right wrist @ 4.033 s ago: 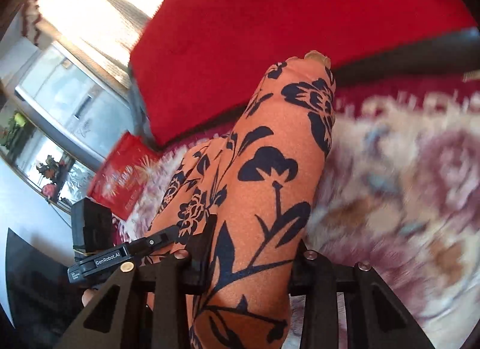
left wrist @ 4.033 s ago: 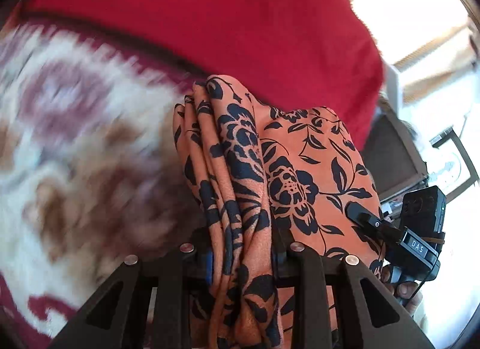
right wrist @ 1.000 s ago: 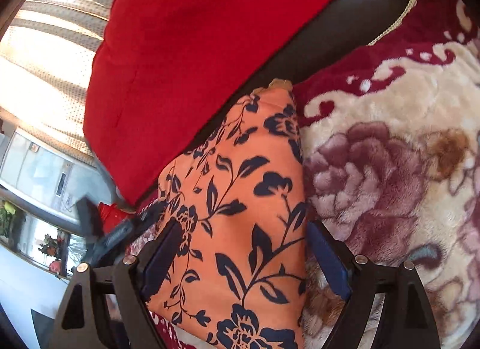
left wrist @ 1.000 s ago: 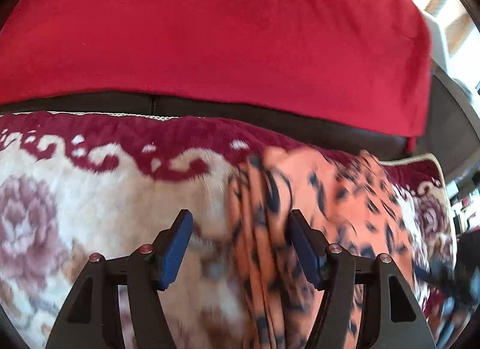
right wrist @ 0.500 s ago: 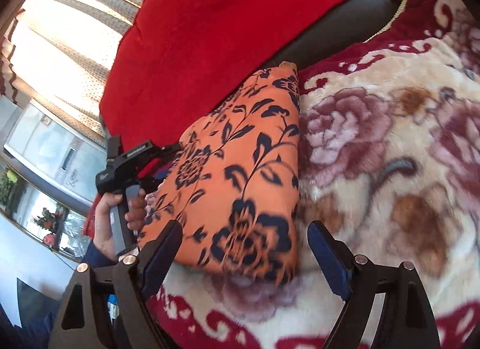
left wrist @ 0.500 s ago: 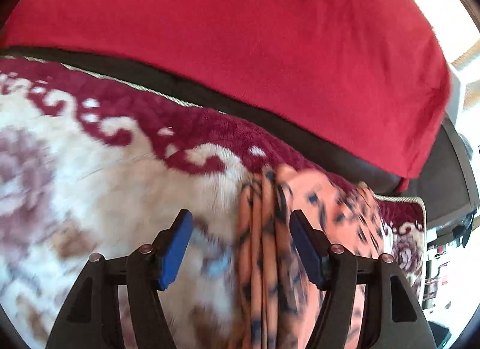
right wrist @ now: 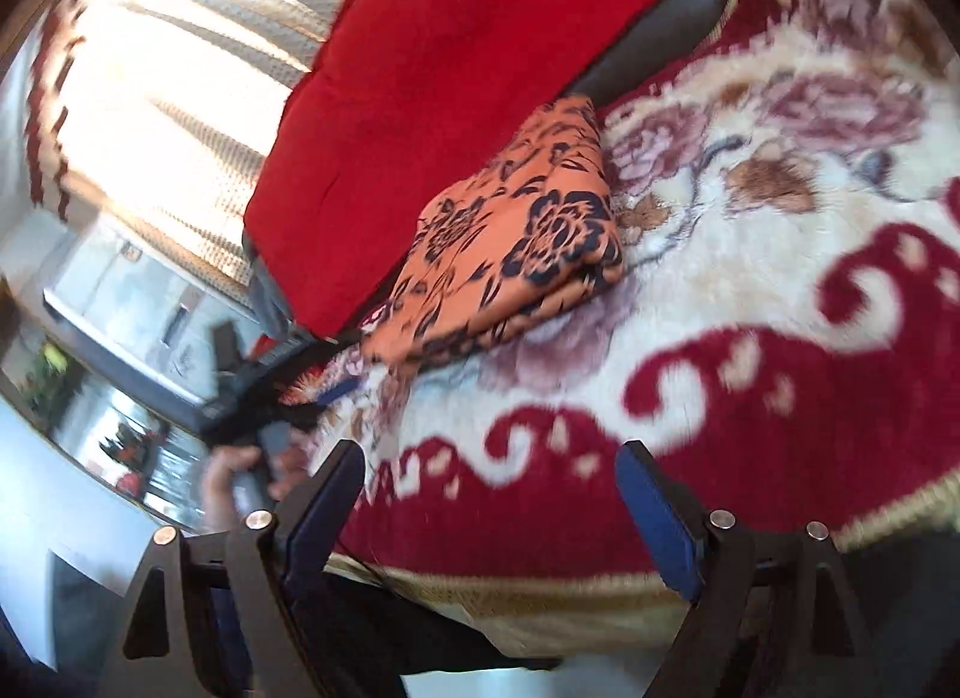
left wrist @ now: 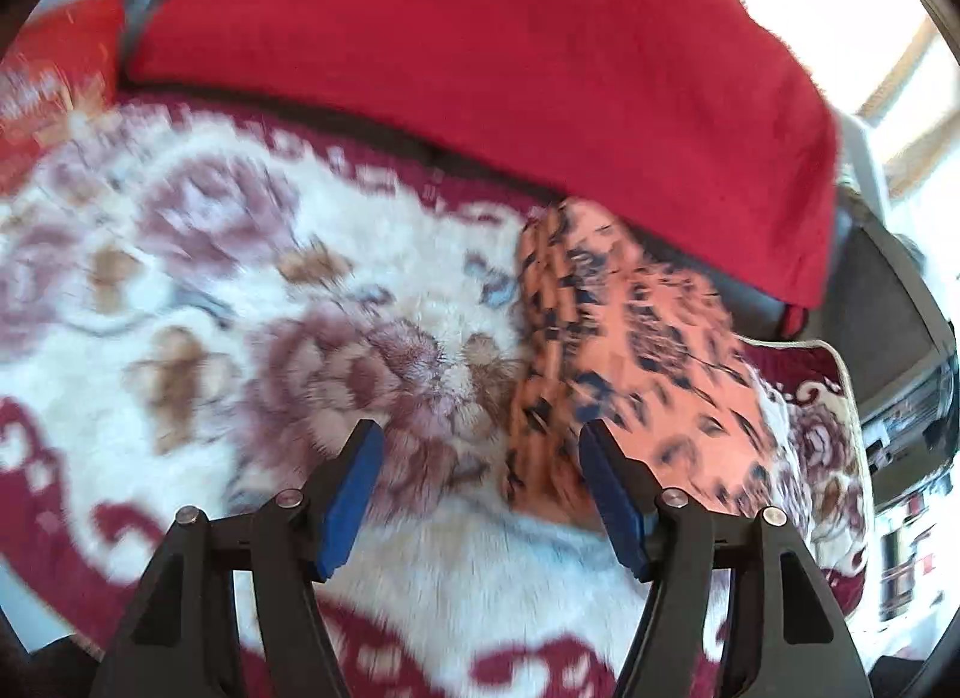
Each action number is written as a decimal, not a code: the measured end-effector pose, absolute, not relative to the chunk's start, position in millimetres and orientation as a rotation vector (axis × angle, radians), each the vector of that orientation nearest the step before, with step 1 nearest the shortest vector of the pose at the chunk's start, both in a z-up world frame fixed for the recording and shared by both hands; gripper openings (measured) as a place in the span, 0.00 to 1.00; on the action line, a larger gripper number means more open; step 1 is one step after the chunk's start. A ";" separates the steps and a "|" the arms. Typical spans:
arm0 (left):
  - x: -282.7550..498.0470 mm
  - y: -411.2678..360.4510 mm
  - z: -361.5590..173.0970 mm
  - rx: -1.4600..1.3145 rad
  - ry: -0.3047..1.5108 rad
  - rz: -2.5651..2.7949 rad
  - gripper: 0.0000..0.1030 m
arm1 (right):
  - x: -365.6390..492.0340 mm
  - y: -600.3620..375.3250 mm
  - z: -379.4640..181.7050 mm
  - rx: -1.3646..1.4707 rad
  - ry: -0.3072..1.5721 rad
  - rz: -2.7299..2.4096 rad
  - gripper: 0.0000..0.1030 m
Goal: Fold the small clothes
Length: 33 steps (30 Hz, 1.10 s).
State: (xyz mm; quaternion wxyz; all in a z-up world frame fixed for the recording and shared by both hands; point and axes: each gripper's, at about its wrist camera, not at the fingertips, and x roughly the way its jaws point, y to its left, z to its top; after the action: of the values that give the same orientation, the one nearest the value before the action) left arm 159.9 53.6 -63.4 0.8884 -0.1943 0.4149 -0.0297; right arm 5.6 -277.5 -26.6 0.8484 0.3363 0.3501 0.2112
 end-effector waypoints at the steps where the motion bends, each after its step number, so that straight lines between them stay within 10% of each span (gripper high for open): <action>1: 139.1 47.7 -53.7 -0.349 0.825 -0.059 0.68 | -8.2 -271.7 -26.3 0.678 0.722 0.417 0.87; 7: 68.5 23.2 -44.9 -0.088 0.766 0.028 0.85 | -29.7 -243.6 -28.9 0.486 0.754 0.303 0.87; 33: 32.7 4.1 -1.3 -0.097 0.682 -0.004 0.95 | 21.9 -201.9 60.6 0.076 0.648 0.014 0.98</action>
State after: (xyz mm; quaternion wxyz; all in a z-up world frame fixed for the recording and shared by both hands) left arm 32.7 4.1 -1.3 0.9413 -0.0473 0.3344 -0.0018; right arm 21.9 -201.9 60.6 0.9472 0.0374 0.3183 0.0067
